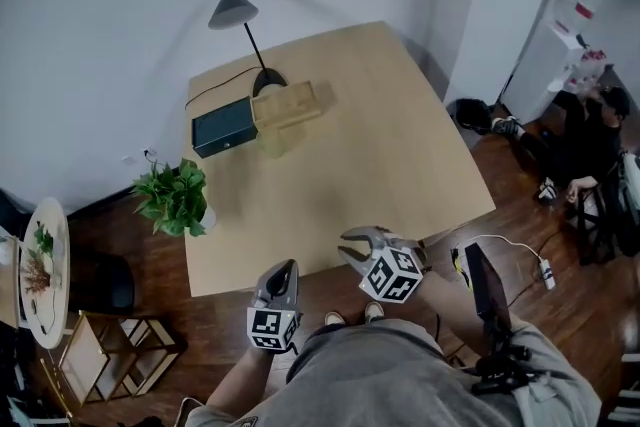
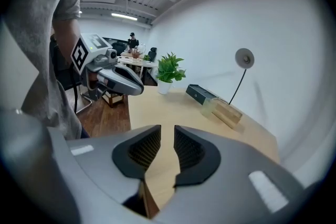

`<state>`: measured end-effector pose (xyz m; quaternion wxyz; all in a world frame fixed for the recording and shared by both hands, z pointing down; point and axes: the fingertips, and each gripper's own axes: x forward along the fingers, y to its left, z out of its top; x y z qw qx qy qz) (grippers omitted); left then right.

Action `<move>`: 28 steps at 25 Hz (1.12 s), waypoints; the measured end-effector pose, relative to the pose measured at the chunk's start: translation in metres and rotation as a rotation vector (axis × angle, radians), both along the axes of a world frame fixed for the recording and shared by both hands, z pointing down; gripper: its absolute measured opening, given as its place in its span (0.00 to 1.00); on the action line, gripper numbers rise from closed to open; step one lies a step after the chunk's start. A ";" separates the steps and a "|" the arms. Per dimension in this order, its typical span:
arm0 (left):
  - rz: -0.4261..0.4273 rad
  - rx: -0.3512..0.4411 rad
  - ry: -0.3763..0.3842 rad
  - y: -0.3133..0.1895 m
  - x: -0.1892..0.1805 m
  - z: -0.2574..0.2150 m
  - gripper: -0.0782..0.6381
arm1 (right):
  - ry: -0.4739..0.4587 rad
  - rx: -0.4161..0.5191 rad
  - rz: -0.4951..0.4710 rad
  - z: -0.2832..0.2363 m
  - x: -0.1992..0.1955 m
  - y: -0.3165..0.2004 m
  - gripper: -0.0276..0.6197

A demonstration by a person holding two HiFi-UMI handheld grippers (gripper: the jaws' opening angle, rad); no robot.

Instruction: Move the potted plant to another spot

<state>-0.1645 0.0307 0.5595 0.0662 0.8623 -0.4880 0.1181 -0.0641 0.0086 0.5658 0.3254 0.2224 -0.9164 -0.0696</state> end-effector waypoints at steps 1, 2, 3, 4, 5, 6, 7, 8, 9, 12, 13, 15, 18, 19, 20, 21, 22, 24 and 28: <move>0.005 -0.001 -0.003 0.000 -0.002 0.001 0.11 | -0.032 -0.026 0.036 -0.001 0.001 0.004 0.16; 0.009 -0.007 -0.001 -0.001 -0.003 0.002 0.11 | -0.069 -0.054 0.078 -0.003 0.003 0.007 0.13; 0.014 -0.021 0.005 -0.002 -0.004 0.002 0.11 | -0.107 -0.078 0.124 -0.005 0.006 0.010 0.09; 0.021 -0.037 0.012 -0.002 -0.004 0.003 0.11 | -0.141 -0.097 0.168 -0.006 0.009 0.012 0.06; 0.030 -0.047 0.018 -0.002 -0.004 0.005 0.11 | -0.170 -0.110 0.207 -0.007 0.011 0.014 0.05; 0.041 -0.051 0.021 -0.002 -0.004 0.006 0.11 | -0.195 -0.118 0.241 -0.008 0.012 0.016 0.05; 0.054 -0.058 0.021 -0.002 -0.002 0.007 0.11 | -0.215 -0.122 0.270 -0.008 0.014 0.018 0.05; 0.067 -0.067 0.021 -0.002 0.001 0.008 0.11 | -0.232 -0.127 0.298 -0.009 0.016 0.019 0.05; 0.078 -0.069 0.023 -0.003 0.005 0.008 0.11 | -0.242 -0.131 0.324 -0.009 0.020 0.019 0.05; 0.114 -0.051 0.036 -0.009 0.018 0.004 0.11 | -0.262 -0.144 0.396 -0.008 0.031 0.015 0.05; 0.128 -0.046 0.038 -0.009 0.022 0.003 0.11 | -0.273 -0.150 0.416 -0.007 0.034 0.014 0.05; 0.144 -0.050 0.042 -0.006 0.026 0.001 0.11 | -0.291 -0.161 0.453 -0.004 0.040 0.013 0.05; 0.136 -0.063 0.046 -0.004 0.026 0.001 0.11 | -0.305 -0.186 0.502 -0.002 0.050 0.012 0.05; 0.135 -0.061 0.048 -0.004 0.026 0.000 0.11 | -0.307 -0.187 0.511 -0.003 0.052 0.012 0.05; 0.135 -0.058 0.050 -0.003 0.026 -0.002 0.11 | -0.305 -0.186 0.517 -0.003 0.054 0.011 0.05; 0.136 -0.055 0.050 -0.003 0.026 -0.002 0.11 | -0.301 -0.185 0.520 -0.003 0.055 0.010 0.05; 0.135 -0.054 0.049 -0.003 0.026 -0.003 0.11 | -0.300 -0.185 0.521 -0.002 0.057 0.009 0.05; 0.128 -0.058 0.047 -0.003 0.026 -0.001 0.11 | -0.299 -0.185 0.521 -0.001 0.058 0.006 0.05; 0.119 -0.059 0.041 -0.004 0.024 0.001 0.11 | -0.296 -0.181 0.510 -0.001 0.055 0.002 0.05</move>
